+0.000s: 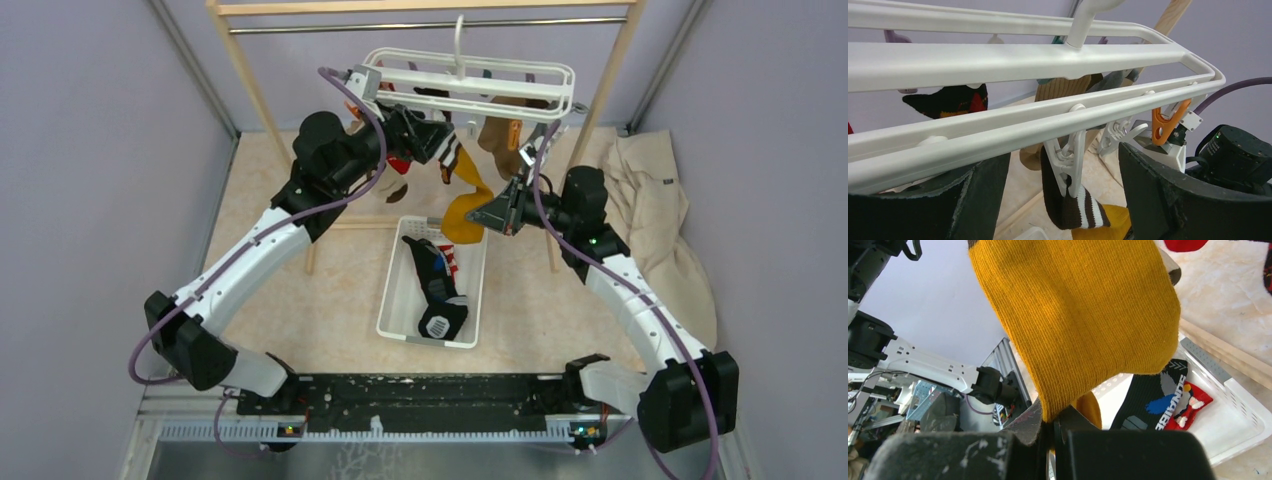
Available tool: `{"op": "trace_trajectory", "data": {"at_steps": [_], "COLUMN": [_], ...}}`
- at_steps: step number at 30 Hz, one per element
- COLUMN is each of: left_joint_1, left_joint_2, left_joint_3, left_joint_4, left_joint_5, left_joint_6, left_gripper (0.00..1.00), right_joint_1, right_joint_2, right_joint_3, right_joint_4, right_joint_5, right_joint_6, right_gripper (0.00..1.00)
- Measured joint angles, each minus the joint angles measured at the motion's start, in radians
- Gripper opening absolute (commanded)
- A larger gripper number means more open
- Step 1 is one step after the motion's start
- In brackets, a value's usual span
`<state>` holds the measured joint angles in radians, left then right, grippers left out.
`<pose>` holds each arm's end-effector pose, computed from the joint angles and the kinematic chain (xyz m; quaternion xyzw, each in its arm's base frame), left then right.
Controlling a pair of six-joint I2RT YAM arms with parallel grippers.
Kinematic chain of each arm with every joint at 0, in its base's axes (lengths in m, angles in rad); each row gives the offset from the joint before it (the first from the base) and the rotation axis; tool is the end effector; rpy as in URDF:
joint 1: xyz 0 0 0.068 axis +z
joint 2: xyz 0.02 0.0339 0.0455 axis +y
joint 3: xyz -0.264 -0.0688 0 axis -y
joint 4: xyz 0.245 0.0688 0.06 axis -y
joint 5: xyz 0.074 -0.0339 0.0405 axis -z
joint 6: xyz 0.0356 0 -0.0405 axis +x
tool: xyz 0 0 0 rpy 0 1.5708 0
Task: Remove the socks clipped to the hanger
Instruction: Remove the sock from the hanger.
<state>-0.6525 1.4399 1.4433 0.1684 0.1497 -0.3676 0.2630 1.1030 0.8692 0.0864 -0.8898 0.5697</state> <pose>0.2653 -0.2094 0.4547 0.1478 0.6274 -0.4145 0.6424 0.2328 0.0913 0.3366 -0.1734 0.7185 0.5365 0.4074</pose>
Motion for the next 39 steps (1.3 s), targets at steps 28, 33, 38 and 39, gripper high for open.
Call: {"op": "trace_trajectory", "data": {"at_steps": [28, 33, 38, 39], "left_joint_1": [0.045, 0.062, 0.073, 0.076], "left_joint_2": [0.067, 0.068, 0.068, 0.069], "left_joint_3": [0.0, 0.0, -0.001, 0.0], "left_joint_4": [0.125, 0.145, 0.167, 0.169], "left_joint_5": [0.099, 0.104, 0.111, 0.114], "left_joint_6": [-0.073, -0.096, -0.117, -0.119], "left_gripper": [0.61, 0.49, 0.47, 0.46], "right_joint_1": [-0.004, -0.004, -0.004, -0.004], "right_joint_2": [0.011, 0.016, 0.019, 0.019], "right_joint_3": [0.001, 0.001, 0.001, 0.001], "right_joint_4": [-0.02, -0.021, -0.026, -0.026], "right_joint_5": [-0.004, -0.006, -0.008, -0.01], "right_joint_6": [-0.016, -0.019, -0.02, -0.02], "right_gripper": [0.0, 0.0, 0.0, 0.0]}}
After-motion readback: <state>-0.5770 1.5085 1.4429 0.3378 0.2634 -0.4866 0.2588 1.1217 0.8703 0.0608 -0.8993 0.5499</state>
